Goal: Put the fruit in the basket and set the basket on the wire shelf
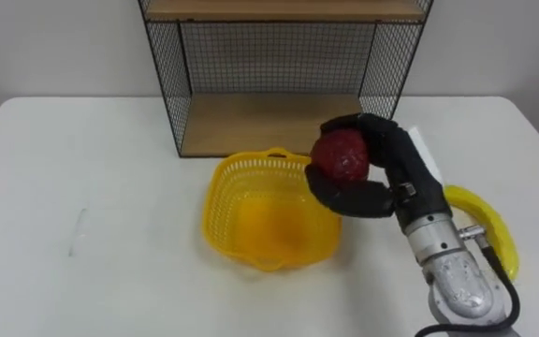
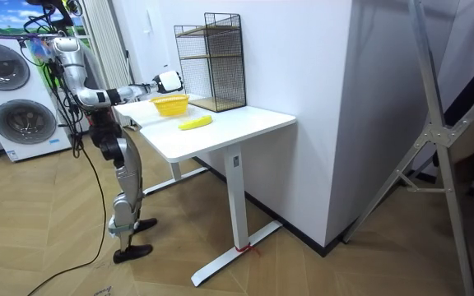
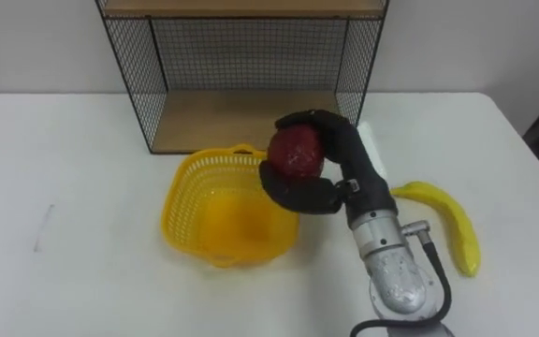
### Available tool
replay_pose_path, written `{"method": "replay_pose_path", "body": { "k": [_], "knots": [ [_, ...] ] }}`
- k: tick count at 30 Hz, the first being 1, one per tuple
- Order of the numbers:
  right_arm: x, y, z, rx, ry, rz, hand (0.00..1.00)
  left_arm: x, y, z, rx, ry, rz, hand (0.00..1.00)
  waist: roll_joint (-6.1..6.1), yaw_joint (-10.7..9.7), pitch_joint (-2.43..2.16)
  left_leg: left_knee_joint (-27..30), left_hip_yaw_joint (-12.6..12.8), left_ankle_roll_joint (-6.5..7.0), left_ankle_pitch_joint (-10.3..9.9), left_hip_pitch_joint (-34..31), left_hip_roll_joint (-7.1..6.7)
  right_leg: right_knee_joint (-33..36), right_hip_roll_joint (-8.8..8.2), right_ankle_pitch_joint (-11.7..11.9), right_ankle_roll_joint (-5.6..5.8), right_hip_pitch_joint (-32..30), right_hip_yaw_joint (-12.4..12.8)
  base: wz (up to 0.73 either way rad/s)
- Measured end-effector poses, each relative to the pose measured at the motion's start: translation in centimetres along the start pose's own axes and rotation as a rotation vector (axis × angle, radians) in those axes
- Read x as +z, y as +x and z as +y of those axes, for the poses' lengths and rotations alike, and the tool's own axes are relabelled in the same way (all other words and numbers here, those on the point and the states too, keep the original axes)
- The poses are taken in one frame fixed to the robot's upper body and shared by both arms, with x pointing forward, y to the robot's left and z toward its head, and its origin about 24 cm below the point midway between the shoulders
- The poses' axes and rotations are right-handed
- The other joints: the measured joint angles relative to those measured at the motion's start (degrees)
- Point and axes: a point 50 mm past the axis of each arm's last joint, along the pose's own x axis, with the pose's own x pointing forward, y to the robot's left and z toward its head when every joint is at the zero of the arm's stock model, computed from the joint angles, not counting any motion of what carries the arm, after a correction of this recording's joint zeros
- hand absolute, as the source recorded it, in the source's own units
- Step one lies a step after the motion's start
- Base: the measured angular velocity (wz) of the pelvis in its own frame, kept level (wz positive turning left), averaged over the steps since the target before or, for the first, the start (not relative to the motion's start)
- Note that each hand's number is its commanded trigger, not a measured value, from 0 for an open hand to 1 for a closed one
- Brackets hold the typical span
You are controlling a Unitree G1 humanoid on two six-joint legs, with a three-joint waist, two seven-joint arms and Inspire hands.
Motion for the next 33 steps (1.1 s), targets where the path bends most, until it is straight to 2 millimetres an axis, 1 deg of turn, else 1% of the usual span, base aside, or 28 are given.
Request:
{"method": "replay_pose_path", "body": {
  "k": [3, 6, 9, 10, 11, 12, 13, 23, 33],
  "knots": [
    [0.6, 0.5, 0.8, 0.06, -0.012, -0.03, 1.0, 0.4, 0.0, -0.2, -0.017, 0.024, -0.012, 0.0, -0.15, 0.0, 0.08, 0.0, -0.1, 0.07, 0.2, -0.2, -0.08, 0.0, -0.06, 0.0, -0.01, 0.0, -0.5, 0.08],
    [1.2, 0.6, 1.1, 0.083, -0.01, -0.052, 1.0, 0.6, 0.1, -0.2, -0.028, 0.031, -0.019, 0.0, -0.27, 0.2, 0.12, 0.1, -0.2, 0.09, 0.2, -0.4, -0.11, 0.0, -0.07, 0.1, 0.01, 0.1, -0.9, 0.05],
    [1.2, 0.6, 1.4, 0.106, -0.009, -0.055, 1.0, 0.8, 0.1, -0.3, -0.035, 0.041, -0.026, 0.0, -0.17, 0.2, 0.19, 0.3, -0.3, 0.09, 0.2, -0.8, -0.1, -0.1, -0.05, 0.1, 0.0, -0.1, -1.0, 0.01],
    [1.2, 0.6, 1.5, 0.115, -0.009, -0.055, 0.67, 0.9, 0.1, -0.3, -0.039, 0.047, -0.03, 0.0, -0.1, 0.2, 0.23, 0.5, -0.3, 0.09, 0.2, -0.9, -0.08, -0.1, -0.04, 0.1, 0.0, -0.1, -1.0, 0.03],
    [1.2, 0.6, 1.6, 0.119, -0.009, -0.056, 0.44, 1.0, 0.1, -0.3, -0.041, 0.05, -0.032, 0.0, -0.08, 0.2, 0.25, 0.5, -0.4, 0.09, 0.2, -1.0, -0.08, -0.1, -0.03, 0.1, 0.0, -0.2, -1.1, 0.03],
    [1.2, 0.6, 1.7, 0.127, -0.008, -0.056, 0.03, 1.2, 0.1, -0.3, -0.046, 0.054, -0.038, 0.0, -0.03, 0.2, 0.28, 0.7, -0.4, 0.09, 0.2, -1.2, -0.07, -0.1, -0.02, 0.1, -0.02, -0.3, -1.2, 0.0],
    [1.2, 0.6, 1.7, 0.132, -0.009, -0.056, 0.0, 1.4, 0.2, -0.3, -0.049, 0.054, -0.041, 0.0, -0.02, 0.3, 0.28, 0.7, -0.4, 0.09, 0.2, -1.4, -0.05, -0.1, 0.0, 0.1, -0.05, -0.4, -1.2, 0.0],
    [1.2, 0.5, 1.9, 0.147, -0.007, -0.053, 0.0, 1.5, 0.2, -0.3, -0.057, 0.062, -0.046, 0.0, 0.17, 0.1, 0.38, 1.0, -0.9, 0.13, 0.2, -2.0, -0.05, -0.1, 0.03, 0.3, 0.02, -1.0, -1.2, 0.0],
    [0.5, 0.5, 2.0, 0.149, -0.005, -0.025, 0.0, 1.5, 0.2, -0.3, -0.058, 0.062, -0.046, 0.0, 0.17, 0.0, 0.38, 1.1, -1.0, 0.14, 0.2, -2.2, -0.05, 0.0, 0.06, 0.3, 0.02, -1.0, -1.3, 0.0]
  ]
}}
